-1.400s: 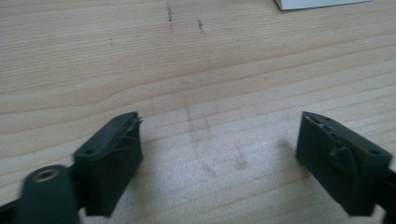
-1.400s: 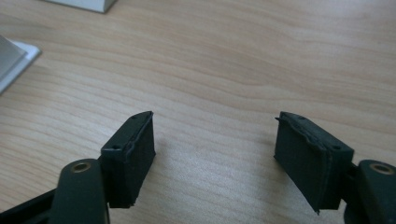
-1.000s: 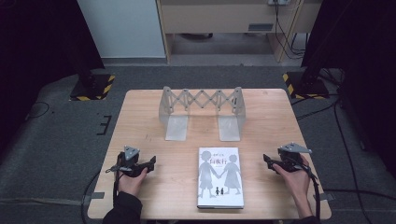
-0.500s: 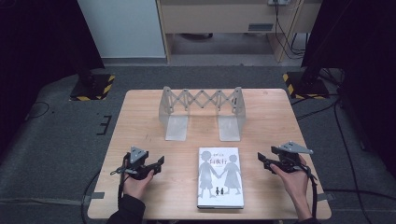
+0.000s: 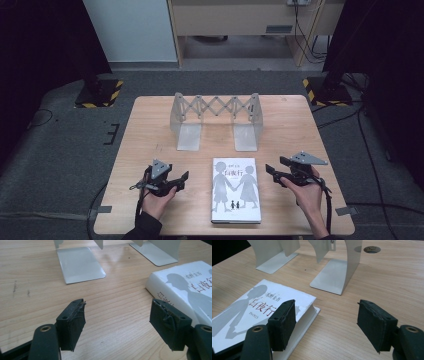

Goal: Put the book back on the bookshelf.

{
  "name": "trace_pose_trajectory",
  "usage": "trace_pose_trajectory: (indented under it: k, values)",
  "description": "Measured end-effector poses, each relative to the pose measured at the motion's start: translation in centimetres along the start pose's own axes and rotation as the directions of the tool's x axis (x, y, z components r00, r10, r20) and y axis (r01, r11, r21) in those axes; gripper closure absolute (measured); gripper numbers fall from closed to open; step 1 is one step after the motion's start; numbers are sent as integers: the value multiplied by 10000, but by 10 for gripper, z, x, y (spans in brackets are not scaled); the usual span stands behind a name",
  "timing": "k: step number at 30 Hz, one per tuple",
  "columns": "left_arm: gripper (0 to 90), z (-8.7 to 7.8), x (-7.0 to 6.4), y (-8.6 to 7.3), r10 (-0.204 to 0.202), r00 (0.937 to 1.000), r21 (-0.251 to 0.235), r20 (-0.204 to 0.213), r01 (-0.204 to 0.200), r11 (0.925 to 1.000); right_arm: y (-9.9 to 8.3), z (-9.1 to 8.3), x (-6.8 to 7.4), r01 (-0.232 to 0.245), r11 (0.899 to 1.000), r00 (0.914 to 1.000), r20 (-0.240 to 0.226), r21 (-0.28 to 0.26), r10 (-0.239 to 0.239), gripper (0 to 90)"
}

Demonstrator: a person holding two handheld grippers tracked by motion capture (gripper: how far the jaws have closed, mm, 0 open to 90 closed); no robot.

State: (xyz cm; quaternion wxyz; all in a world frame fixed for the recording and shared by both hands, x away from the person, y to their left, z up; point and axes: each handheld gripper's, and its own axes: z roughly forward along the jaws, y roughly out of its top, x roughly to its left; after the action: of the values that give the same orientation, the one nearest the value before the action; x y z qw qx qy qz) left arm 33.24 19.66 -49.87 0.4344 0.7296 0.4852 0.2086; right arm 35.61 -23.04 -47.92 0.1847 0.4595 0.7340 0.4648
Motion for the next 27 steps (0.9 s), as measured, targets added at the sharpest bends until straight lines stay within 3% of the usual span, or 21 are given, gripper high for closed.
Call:
trace_pose_trajectory:
  k: [3, 11, 18, 27]
  values:
    - [278, 1, -6, 0, -93, 9997, -44, 235, 95, 9999, 0, 1, 3, -44, 10000, 9999, -105, -13, 44, 312]
    - [277, 7, -25, -1, 150, 9976, 70, 670, -155, 9999, -6, 12, 16, 22, 9997, 9992, -407, 263, -11, 309]
    - [276, 11, -40, -2, 368, 9936, 146, 1066, -386, 9991, -12, 19, 25, -278, 9992, 9982, -529, 292, 293, 311]
    - [271, 20, -57, -5, 712, 9863, 366, 1486, -775, 9963, -20, 30, 35, -146, 9979, 9965, -816, 625, 197, 300]
